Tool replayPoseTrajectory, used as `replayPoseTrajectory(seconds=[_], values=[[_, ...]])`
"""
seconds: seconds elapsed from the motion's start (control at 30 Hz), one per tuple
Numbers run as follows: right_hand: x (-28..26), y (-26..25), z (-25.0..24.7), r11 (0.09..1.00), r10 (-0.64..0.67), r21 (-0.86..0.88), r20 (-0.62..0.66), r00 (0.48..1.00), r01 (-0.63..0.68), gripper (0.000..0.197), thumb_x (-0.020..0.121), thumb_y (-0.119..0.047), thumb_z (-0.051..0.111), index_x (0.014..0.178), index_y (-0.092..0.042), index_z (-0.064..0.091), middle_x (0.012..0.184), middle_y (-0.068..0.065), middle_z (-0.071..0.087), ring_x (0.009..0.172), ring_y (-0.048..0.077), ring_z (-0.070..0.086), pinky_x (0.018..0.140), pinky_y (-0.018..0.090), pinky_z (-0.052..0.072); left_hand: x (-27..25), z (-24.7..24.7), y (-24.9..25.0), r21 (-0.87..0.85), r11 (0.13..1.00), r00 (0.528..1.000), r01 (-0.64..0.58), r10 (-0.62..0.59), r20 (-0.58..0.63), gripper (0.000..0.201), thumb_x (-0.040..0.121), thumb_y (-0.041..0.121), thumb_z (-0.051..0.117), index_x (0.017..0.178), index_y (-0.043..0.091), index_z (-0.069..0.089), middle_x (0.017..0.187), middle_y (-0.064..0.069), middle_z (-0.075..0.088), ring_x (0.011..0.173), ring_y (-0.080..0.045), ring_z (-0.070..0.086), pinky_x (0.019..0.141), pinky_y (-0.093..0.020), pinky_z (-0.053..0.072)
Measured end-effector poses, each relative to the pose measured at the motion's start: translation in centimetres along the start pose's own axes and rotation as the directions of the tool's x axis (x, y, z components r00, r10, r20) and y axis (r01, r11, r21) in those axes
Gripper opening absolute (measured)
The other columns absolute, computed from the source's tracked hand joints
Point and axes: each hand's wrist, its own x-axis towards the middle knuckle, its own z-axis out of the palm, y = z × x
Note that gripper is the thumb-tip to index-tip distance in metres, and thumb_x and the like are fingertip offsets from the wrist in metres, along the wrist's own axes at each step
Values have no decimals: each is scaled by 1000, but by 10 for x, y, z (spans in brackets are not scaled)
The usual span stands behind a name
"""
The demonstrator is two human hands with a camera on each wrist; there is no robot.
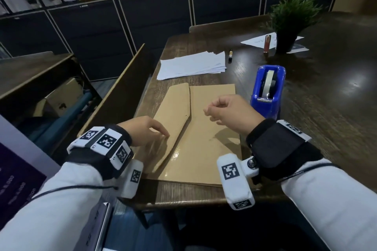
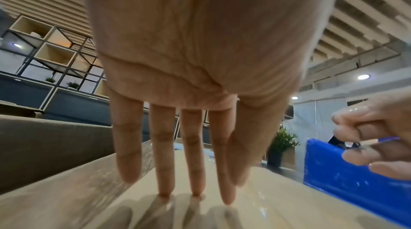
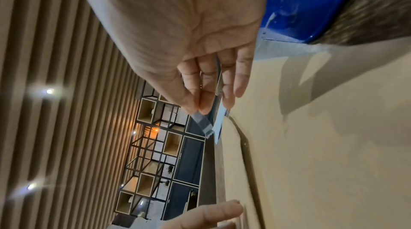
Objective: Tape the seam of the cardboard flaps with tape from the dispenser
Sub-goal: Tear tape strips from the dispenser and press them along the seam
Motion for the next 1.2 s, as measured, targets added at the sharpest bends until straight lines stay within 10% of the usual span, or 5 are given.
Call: replayPoseTrajectory(seconds=[0.4, 0.6, 1.2], values=[[-1, 20, 21, 995, 102, -8, 93, 990, -102, 16, 86, -13, 67, 70, -16, 64, 77, 4, 62, 78, 16, 57, 76, 34, 53, 7, 11, 15, 309, 946, 983, -103, 49, 178, 77, 78, 40, 74, 145, 38, 35, 151, 10, 29, 133, -14, 36, 104, -27, 33], [-11, 22, 37, 981, 173, 62, 160, 972, -185, 6, 86, -5, 64, 89, 0, 68, 90, 17, 64, 72, 18, 57, 57, 22, 52, 7, 15, 7, 234, 970, 992, -69, 41, 122, 62, 70, 42, 79, 125, 40, 50, 134, 11, 42, 116, -14, 48, 99, -35, 45], [-35, 15, 80, 993, 75, 66, 253, 964, -95, 6, 83, -7, 70, 77, -8, 68, 84, 10, 66, 72, 16, 61, 68, 29, 57, -24, 26, -14, 199, 967, 985, -160, 144, 93, 56, 83, 37, 69, 135, 40, 47, 150, 17, 30, 128, -10, 42, 109, -31, 36]])
